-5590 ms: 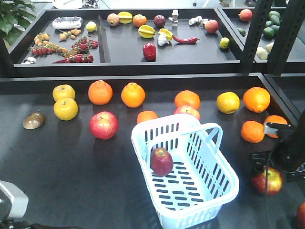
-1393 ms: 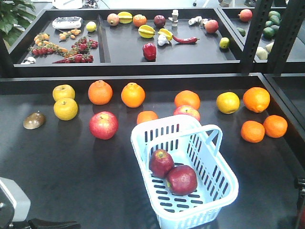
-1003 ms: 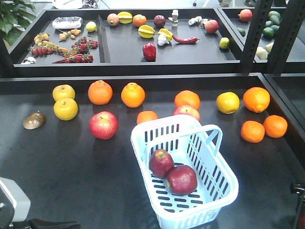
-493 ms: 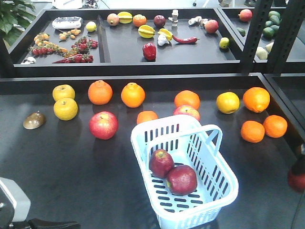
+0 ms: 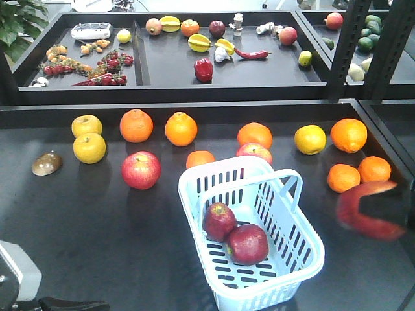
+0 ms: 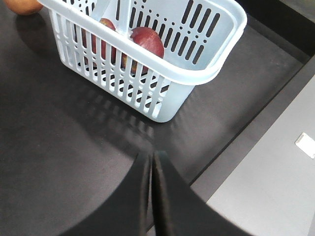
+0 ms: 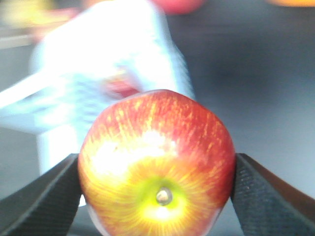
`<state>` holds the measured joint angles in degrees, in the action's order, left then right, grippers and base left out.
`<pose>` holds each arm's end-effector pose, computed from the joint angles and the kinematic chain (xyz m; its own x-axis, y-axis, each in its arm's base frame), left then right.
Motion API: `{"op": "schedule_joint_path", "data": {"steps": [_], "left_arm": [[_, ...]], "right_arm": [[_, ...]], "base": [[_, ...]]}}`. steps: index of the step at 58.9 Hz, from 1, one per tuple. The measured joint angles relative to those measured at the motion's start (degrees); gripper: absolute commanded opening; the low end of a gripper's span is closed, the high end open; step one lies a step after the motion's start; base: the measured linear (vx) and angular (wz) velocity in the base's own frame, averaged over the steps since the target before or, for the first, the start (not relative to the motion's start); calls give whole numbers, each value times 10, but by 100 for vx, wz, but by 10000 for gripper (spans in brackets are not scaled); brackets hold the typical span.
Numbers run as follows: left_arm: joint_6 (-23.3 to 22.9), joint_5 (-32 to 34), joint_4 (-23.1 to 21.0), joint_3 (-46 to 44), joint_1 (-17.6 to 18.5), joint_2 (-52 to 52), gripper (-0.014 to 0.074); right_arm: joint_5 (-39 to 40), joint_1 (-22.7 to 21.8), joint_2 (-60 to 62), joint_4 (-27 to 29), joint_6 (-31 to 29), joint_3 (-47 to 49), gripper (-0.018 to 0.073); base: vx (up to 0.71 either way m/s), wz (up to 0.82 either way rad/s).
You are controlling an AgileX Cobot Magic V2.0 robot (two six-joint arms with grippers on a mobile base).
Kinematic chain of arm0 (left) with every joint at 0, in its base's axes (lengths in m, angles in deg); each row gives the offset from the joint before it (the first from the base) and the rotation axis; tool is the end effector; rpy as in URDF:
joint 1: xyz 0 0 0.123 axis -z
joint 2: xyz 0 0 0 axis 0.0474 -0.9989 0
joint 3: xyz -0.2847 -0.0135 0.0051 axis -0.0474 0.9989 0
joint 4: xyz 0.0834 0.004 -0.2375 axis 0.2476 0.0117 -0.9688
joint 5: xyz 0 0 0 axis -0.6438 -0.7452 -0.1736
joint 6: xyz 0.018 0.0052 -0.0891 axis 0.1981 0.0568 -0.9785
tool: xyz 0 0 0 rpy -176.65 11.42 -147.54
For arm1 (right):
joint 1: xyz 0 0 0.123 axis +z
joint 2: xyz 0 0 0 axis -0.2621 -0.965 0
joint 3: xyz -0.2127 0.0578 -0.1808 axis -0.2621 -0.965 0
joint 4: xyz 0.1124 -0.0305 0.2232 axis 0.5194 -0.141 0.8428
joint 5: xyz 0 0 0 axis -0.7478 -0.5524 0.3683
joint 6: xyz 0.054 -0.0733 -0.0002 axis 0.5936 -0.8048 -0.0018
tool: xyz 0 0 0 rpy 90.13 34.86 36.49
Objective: Pick three apples into basket with both arms
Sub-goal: 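Reach the right gripper down to a third red apple and grasp it, then carry the red apple over the basket with the right gripper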
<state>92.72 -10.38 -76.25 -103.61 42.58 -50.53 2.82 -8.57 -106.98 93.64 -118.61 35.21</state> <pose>0.0975 -0.0968 0.2189 -0.5750 0.2160 -0.7891 0.6128 0.7528 -0.2405 0.1789 -0.0108 0.2856 -0.8152 0.1860 -0.5485 -0.1512 0.8459 0.5115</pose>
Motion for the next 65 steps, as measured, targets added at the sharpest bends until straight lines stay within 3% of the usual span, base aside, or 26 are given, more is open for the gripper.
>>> {"op": "schedule_joint_path", "data": {"steps": [10,22,36,44,55,65], "left_arm": [[0,0,0,0,0,0,-6],[0,0,0,0,0,0,-6],[0,0,0,0,0,0,-6],[0,0,0,0,0,0,-6],[0,0,0,0,0,0,-6],[0,-1,0,0,0,0,-6]], "right_arm": [[-4,0,5,75,-79,-64,-1],[-2,0,5,151,-146,-70,-1],[14,7,-31,160,-206,-3,-1],[24,88,-67,118,-205,25,1],[125,242,-95,10,-130,26,33],[234,332,-114,-6,-115,26,174]], "base": [[0,0],[0,0],[0,0],[0,0],[0,0],[0,0]]}}
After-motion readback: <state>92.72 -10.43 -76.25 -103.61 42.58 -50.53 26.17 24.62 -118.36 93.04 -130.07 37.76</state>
